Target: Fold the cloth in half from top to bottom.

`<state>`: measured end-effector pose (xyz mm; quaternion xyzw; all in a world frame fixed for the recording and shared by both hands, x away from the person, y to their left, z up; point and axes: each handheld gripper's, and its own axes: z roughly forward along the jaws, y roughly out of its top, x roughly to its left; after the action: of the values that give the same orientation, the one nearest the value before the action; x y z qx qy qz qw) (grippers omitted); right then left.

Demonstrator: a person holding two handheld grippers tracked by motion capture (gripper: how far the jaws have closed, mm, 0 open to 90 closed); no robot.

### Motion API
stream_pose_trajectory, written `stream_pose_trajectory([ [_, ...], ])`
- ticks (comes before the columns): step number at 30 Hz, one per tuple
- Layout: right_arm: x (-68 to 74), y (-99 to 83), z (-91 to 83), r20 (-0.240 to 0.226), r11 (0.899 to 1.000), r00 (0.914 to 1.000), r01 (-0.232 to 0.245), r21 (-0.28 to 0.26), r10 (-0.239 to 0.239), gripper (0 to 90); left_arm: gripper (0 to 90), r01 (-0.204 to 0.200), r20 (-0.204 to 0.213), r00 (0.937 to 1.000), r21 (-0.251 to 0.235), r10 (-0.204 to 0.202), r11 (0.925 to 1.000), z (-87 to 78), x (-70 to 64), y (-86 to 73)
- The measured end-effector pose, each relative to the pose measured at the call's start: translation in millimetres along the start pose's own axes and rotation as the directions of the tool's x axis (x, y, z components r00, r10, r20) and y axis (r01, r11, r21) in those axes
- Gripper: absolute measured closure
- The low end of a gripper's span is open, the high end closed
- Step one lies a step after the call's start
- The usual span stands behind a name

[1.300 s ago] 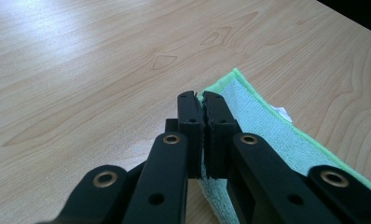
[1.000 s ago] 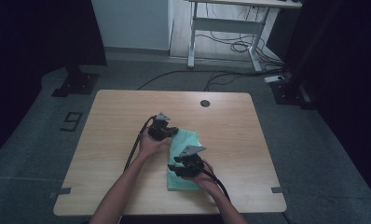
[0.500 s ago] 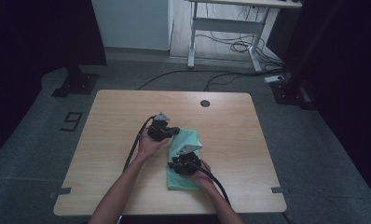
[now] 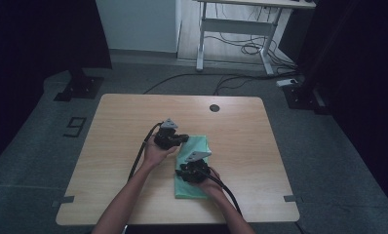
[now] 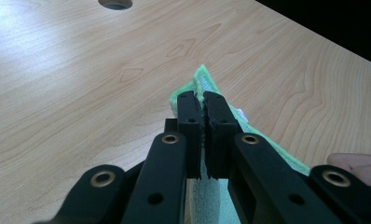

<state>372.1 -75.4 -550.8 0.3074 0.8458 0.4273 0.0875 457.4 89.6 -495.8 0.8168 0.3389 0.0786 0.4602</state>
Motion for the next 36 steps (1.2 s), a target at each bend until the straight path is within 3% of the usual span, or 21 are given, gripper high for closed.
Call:
stream_pose_trajectory([
  [30, 1.6, -1.1, 0.6, 0.007, 1.000, 0.9999, 0.009, -0.010, -0.009, 60.6, 86.1, -0.024, 0.012, 0.9996, -0.027, 0.025, 0.9993, -18.1, -24.3, -4.6],
  [33, 1.9, -1.2, 0.4, 0.008, 1.000, 0.9999, 0.012, -0.010, -0.011, 59.8, 86.1, -0.055, 0.003, 0.9985, -0.022, 0.055, 0.9982, -18.1, -30.9, -5.7],
  [36, 2.0, -1.3, 0.2, 0.007, 1.000, 0.9999, 0.010, -0.009, -0.010, 59.5, 86.0, -0.058, 0.001, 0.9983, -0.017, 0.058, 0.9982, -17.8, -32.0, -6.7],
])
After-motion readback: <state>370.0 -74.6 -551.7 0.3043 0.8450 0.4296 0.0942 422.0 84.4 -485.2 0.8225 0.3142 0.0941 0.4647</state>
